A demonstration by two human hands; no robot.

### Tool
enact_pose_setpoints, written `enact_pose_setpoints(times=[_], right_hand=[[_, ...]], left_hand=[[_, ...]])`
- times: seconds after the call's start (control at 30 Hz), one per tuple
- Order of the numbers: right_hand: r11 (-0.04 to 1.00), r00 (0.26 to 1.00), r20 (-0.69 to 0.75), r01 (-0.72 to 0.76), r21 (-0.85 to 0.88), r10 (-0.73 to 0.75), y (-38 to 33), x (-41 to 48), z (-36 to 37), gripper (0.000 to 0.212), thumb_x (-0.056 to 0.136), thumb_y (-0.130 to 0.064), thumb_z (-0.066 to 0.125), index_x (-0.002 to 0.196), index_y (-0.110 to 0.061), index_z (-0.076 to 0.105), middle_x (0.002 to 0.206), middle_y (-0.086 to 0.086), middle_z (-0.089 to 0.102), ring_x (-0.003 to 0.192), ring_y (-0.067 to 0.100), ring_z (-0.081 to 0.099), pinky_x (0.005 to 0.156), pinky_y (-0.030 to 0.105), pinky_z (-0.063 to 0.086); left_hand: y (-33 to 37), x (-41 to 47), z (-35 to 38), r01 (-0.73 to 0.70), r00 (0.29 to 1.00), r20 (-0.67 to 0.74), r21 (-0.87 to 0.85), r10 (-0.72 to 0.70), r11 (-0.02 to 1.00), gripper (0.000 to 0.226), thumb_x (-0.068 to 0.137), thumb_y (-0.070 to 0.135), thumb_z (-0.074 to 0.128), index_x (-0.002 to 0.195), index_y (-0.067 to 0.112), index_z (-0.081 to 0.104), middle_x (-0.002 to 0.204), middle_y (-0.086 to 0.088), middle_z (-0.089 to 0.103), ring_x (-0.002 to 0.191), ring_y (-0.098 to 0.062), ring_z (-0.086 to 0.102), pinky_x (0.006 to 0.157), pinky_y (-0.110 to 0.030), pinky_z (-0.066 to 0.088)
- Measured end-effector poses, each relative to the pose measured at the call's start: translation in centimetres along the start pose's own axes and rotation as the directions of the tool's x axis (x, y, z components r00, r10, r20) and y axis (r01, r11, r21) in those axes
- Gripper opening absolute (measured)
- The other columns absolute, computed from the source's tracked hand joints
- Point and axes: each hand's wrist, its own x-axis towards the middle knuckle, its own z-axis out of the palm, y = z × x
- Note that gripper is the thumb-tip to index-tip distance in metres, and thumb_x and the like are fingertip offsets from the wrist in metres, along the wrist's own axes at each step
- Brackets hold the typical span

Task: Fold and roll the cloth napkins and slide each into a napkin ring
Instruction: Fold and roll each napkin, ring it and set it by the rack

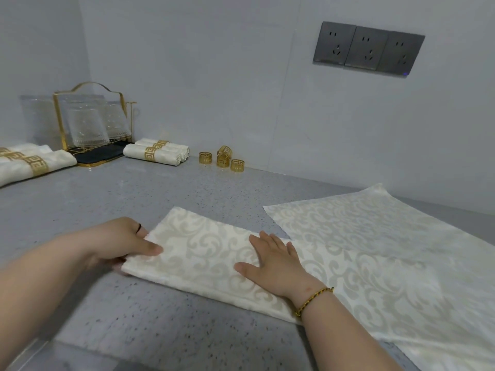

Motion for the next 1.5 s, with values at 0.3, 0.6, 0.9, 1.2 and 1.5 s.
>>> enact_pose_setpoints(times=[0.3,0.6,0.9,1.2,1.5], right_hand=[[0.976,0.978,0.05,0.204,-0.076,-0.201,-5.6,-1.0,1.8,0.059,0.094,-0.047,0.035,0.146,-0.027,0.015,0.156,-0.002,0.0,0.144,0.018,-0.004,0.114,0.04,-0.008],[0.826,0.978,-0.136,0.206,0.524,-0.158,-8.5,-2.3,0.2,0.043,0.092,-0.03,0.051,0.132,-0.017,0.046,0.137,0.001,0.045,0.125,0.013,0.043,0.104,0.021,0.031],[0.268,0.998,-0.05,0.036,0.963,0.045,-5.7,-5.7,-6.5,0.035,0.092,-0.045,0.043,0.089,-0.015,0.059,0.072,-0.002,0.06,0.057,0.012,0.058,0.055,0.027,0.054],[0.49,0.936,-0.106,-0.077,0.869,0.335,1.9,-8.6,-8.6,0.018,0.087,-0.003,0.04,0.074,-0.004,0.053,0.064,0.009,0.055,0.047,0.016,0.056,0.045,0.022,0.052],[0.75,0.885,-0.023,-0.38,0.541,0.465,8.8,-11.0,-7.1,0.032,0.091,-0.014,0.051,0.061,-0.01,0.039,0.053,0.003,0.037,0.048,0.016,0.036,0.049,0.023,0.032]], left_hand=[[-4.6,-3.7,-5.3,0.104,0.995,0.076,-0.631,-0.072,0.769,0.045,0.06,0.013,0.082,0.092,-0.009,0.061,0.059,-0.015,0.066,0.042,-0.013,0.061,0.041,-0.023,0.054],[0.5,-6.3,-4.3,-0.152,0.978,-0.017,-0.743,0.208,0.652,0.044,0.047,0.023,0.079,0.084,0.005,0.063,0.07,-0.01,0.067,0.051,-0.013,0.066,0.042,-0.023,0.052],[9.3,-7.0,4.3,-0.418,0.893,0.017,-0.343,0.45,0.841,0.017,0.086,0.033,0.06,0.09,0.018,0.066,0.096,0.005,0.067,0.095,-0.007,0.059,0.071,-0.008,0.039],[8.0,-7.8,11.1,-0.727,0.681,0.224,0.314,0.697,0.61,0.082,0.065,0.072,0.051,0.137,0.043,0.024,0.14,0.029,0.019,0.13,0.006,0.02,0.105,-0.01,0.014],[3.4,-6.9,13.6,-0.69,0.621,0.233,0.616,0.748,0.381,0.077,0.077,0.07,0.001,0.143,0.034,0.014,0.146,0.021,0.01,0.133,0.006,0.008,0.104,-0.008,-0.01]])
